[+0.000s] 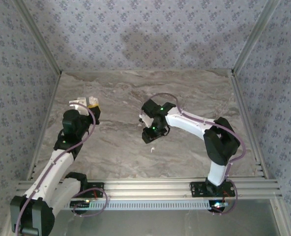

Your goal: Insert the wireless bluetooth earbuds into the charging case

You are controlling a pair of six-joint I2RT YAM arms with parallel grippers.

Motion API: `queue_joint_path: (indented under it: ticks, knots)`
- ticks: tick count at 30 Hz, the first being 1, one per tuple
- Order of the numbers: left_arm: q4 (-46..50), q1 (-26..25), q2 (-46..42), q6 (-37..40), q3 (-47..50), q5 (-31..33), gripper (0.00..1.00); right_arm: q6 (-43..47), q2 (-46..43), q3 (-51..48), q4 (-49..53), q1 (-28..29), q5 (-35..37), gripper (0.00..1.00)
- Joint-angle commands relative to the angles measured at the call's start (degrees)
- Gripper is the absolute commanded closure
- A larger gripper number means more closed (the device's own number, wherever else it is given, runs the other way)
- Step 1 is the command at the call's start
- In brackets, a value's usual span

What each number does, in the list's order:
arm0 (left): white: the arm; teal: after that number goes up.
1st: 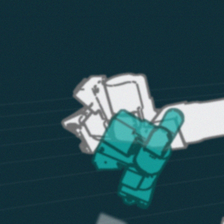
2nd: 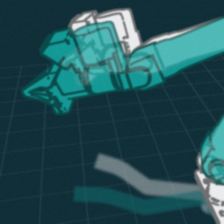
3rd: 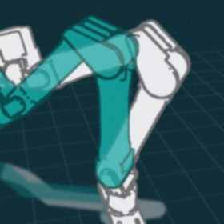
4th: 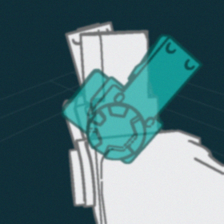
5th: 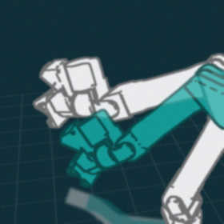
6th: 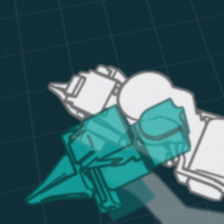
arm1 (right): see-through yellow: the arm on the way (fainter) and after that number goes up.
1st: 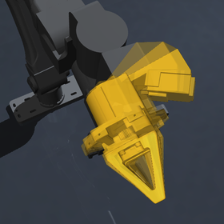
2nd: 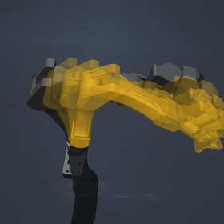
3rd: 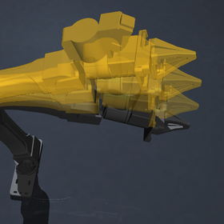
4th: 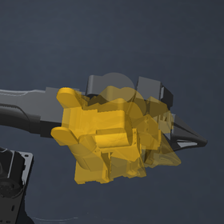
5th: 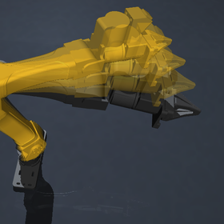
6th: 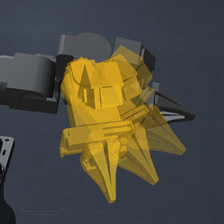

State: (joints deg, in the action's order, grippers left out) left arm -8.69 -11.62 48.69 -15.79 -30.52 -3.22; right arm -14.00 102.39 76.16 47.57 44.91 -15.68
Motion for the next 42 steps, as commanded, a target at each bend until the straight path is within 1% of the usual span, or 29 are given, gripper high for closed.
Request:
queue_joint_path:
  ticks: [1, 3, 5, 8, 11, 19, 31, 42]
  knots:
    - [-3.4, 0.38, 0.2, -0.82, 0.29, -1.17, 0.86, -21.39, -0.3, -0.44, 1.57, -0.28, 2.38, 0.58]
    - [-3.68, 0.37, 0.41, -0.93, 0.28, -1.26, 0.86, -26.66, 0.79, 1.0, 3.99, -0.2, 4.88, 0.56]
    - [-3.96, 0.37, 0.62, -1.12, 0.38, -1.42, 0.86, -31.36, 2.09, 1.62, 5.36, -0.3, 5.1, 0.55]
    - [-4.05, 0.41, 0.69, -1.14, 0.38, -1.42, 0.86, -35.23, 3.51, 1.41, 5.0, -0.28, 4.6, 0.55]
    - [-4.05, 0.37, 0.67, -0.83, 0.51, -1.26, 0.86, -37.17, 4.46, 0.91, 4.95, -0.31, 4.51, 0.55]
    - [-4.37, 0.37, 1.19, -0.8, 0.34, -1.35, 0.86, -38.2, 6.42, -0.2, 4.43, -0.21, 4.45, 0.59]
    - [-4.36, 0.41, 1.42, -0.96, 0.11, -1.52, 0.86, -38.26, 8.48, -1.19, 4.09, -0.24, 4.34, 0.59]
    - [-3.79, 0.37, 1.07, -0.87, 0.12, -1.43, 0.86, -39.03, 9.41, -2.59, 2.1, 0.34, 3.05, 0.66]
